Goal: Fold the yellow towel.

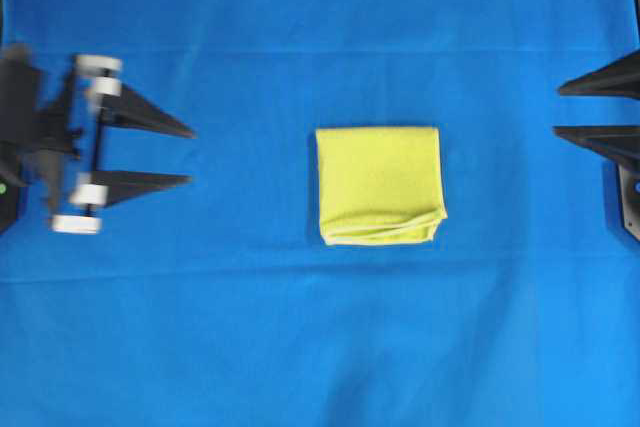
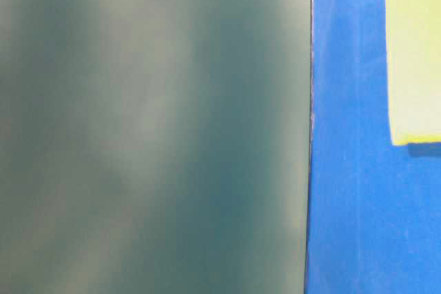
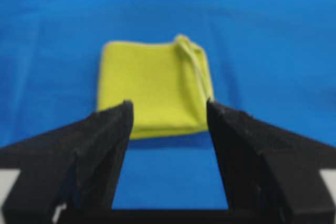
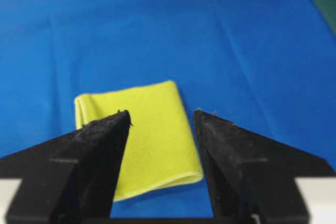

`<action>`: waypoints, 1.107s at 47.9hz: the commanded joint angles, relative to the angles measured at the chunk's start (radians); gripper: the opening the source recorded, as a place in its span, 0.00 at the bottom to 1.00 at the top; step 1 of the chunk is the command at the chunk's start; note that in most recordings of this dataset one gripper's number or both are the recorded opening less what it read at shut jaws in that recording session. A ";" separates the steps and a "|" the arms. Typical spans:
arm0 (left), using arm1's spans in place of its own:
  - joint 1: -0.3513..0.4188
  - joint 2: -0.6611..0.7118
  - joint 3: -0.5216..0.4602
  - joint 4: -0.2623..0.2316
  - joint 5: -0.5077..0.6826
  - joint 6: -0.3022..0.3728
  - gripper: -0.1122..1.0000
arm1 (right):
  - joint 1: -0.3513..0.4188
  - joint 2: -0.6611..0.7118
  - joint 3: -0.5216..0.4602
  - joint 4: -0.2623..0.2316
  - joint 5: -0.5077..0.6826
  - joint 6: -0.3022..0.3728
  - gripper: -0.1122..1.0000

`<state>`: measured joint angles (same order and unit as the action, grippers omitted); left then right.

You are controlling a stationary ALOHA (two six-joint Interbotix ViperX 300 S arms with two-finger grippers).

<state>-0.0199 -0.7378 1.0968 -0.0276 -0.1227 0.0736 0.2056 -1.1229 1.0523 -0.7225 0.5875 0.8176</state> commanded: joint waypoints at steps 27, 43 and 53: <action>0.078 -0.433 0.307 -0.003 -0.002 -0.051 0.60 | -0.221 -0.172 0.216 0.005 -0.190 0.021 0.61; 0.078 -0.433 0.307 -0.003 -0.002 -0.051 0.60 | -0.230 -0.158 0.222 0.009 -0.212 0.021 0.61; 0.078 -0.433 0.307 -0.003 -0.002 -0.051 0.60 | -0.229 -0.158 0.224 0.011 -0.212 0.021 0.61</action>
<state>0.0552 -1.1781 1.4159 -0.0291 -0.1197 0.0245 -0.0230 -1.2993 1.2885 -0.7133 0.3835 0.8376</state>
